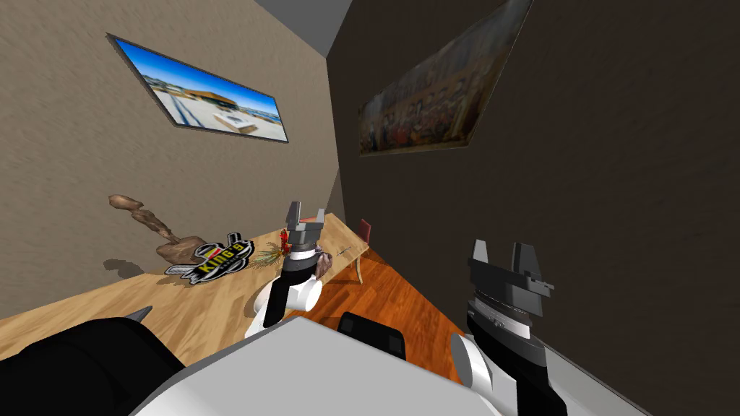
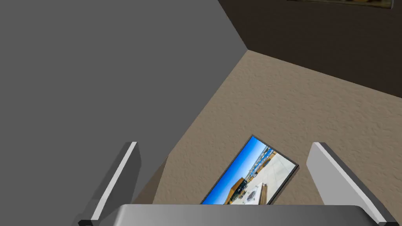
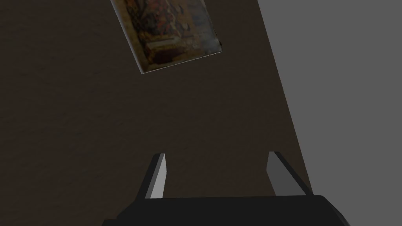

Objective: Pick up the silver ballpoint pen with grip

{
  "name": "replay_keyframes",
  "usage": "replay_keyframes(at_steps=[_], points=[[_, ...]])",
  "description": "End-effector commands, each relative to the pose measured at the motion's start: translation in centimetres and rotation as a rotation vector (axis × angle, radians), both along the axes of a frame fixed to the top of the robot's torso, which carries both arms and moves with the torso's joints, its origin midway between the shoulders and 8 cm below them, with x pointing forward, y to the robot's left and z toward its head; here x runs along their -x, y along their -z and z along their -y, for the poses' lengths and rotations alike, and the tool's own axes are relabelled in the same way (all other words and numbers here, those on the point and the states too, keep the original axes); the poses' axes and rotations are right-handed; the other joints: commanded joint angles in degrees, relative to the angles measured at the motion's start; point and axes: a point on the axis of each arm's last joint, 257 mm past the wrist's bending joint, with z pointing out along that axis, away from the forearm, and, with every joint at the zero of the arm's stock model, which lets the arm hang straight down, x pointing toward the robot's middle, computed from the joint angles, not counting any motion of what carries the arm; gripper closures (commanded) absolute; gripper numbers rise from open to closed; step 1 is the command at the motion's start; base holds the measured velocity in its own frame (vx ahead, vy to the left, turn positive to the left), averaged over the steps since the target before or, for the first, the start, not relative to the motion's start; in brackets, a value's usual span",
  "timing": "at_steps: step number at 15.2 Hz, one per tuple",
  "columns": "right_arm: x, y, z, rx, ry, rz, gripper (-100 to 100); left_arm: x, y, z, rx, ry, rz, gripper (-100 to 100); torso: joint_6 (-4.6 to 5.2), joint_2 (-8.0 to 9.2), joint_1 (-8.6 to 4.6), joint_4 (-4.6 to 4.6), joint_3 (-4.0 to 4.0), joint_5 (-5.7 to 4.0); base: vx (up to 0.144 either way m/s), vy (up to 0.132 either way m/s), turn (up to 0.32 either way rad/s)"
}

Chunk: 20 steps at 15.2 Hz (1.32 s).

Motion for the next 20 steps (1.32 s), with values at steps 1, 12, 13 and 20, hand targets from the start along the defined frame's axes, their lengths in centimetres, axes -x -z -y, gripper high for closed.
replay_keyframes(at_steps=[1,12,13,20], points=[[0.0,0.0,0.0,0.0,0.0,0.0,0,-0.6,0.5,0.6,-0.039,0.025,-0.024,-100,0.0,0.0,0.0,0.0,0.0,0.0,0.007,-0.006,0.01],[0.0,0.0,0.0,0.0,0.0,0.0,0,-5.7,5.4,1.3,-0.145,0.114,-0.228,-100,0.0,-0.27,-0.09,-0.06,-0.16,-0.01,0.038,-0.021,0.033],[0.0,0.0,0.0,0.0,0.0,0.0,0,-6.7,6.6,1.1,-0.152,0.123,-0.269,-100,0.0,-0.26,-0.11,-0.06,-0.15,-0.02,0.051,-0.037,0.051],[0.0,0.0,0.0,0.0,0.0,0.0,0,-10.5,11.2,-0.3,-0.149,0.137,-0.435,-100,0.0,-0.25,-0.12,-0.06,-0.15,-0.02,0.051,-0.035,0.042]])
